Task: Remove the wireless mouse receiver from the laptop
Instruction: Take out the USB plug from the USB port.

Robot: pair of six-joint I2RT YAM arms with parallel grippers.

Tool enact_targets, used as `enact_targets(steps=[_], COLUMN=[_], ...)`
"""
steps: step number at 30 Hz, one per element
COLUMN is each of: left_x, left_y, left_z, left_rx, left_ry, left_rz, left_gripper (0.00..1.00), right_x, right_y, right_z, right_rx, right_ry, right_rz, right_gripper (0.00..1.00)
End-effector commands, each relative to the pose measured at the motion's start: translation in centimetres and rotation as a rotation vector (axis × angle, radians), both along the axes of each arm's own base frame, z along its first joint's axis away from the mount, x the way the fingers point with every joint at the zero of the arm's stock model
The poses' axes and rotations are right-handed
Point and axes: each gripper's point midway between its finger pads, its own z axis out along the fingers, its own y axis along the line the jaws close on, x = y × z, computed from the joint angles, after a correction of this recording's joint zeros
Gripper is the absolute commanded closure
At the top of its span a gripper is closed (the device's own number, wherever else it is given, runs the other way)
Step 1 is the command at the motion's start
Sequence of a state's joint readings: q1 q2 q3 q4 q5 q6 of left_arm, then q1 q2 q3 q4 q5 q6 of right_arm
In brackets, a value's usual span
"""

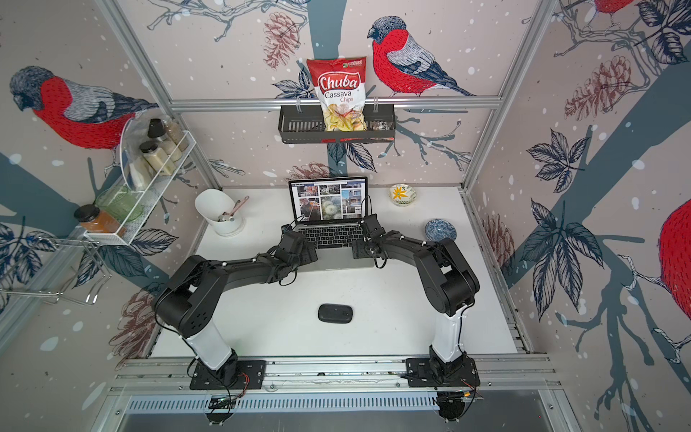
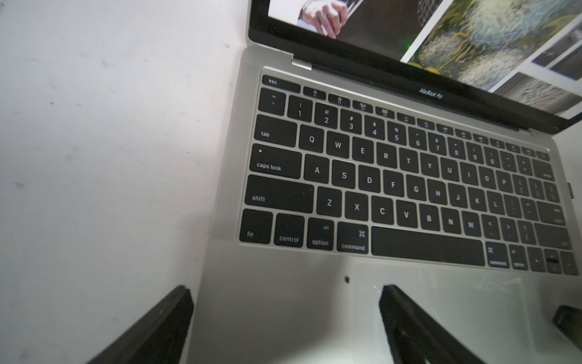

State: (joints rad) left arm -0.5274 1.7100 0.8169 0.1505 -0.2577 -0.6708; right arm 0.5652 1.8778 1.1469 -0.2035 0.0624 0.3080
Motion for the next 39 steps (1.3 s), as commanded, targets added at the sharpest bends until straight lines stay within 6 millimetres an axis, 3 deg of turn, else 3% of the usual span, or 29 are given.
enact_targets(steps=[1,6,9,13,15,18,21,25,28,33,39], left_x=[0.3,-0.1,-0.7,-1.7,-2.2,-2.7,-3.0,-3.3,-3.6,-4.3,-4.7], left_y=[1.0,3.1,3.9,3.9,3.7,3.5,3.5,4.0,4.0,4.2,5.8], left_z=[2.1,6.8,7.5,5.9,5.0,5.0,6.0,7.4,7.6,6.2,4.0], left_rx=[0.033,0.063,0.098,0.14,0.137,0.091,0.055,0.028,-0.01,-0.051,-0.013], left_ry=[-0.075,-0.167,-0.101,0.059,0.101,0.109,0.094,0.093,0.127,0.218,0.294], left_rz=[0.029,0.099,0.126,0.124,0.11,0.11,0.115,0.135,0.145,0.16,0.216], left_gripper=[0.03,0.03,0.03,0.04,0.04,0.04,0.04,0.04,0.04,0.04,0.04], right_x=[0.7,2.6,3.7,4.6,4.5,4.9,5.8,6.6,6.5,7.3,9.2], right_y=[-0.6,-1.4,-2.0,-3.8,-5.3,-7.2,-8.1,-7.4,-6.9,-5.7,-4.7], right_z=[3.0,11.6,14.0,11.6,9.3,7.6,7.3,7.5,5.8,1.7,0.0], right_rx=[-0.026,-0.042,-0.176,-0.565,-0.718,-0.838,-0.847,-0.71,-0.65,-0.58,-0.542], right_ry=[-0.067,-0.239,-0.313,-0.341,-0.253,-0.145,-0.129,-0.194,-0.174,-0.091,-0.087], right_rz=[0.006,0.09,0.235,0.517,0.666,0.797,0.898,1.034,1.128,1.228,1.269], right_gripper=[0.12,0.16,0.18,0.2,0.21,0.22,0.24,0.3,0.33,0.39,0.42])
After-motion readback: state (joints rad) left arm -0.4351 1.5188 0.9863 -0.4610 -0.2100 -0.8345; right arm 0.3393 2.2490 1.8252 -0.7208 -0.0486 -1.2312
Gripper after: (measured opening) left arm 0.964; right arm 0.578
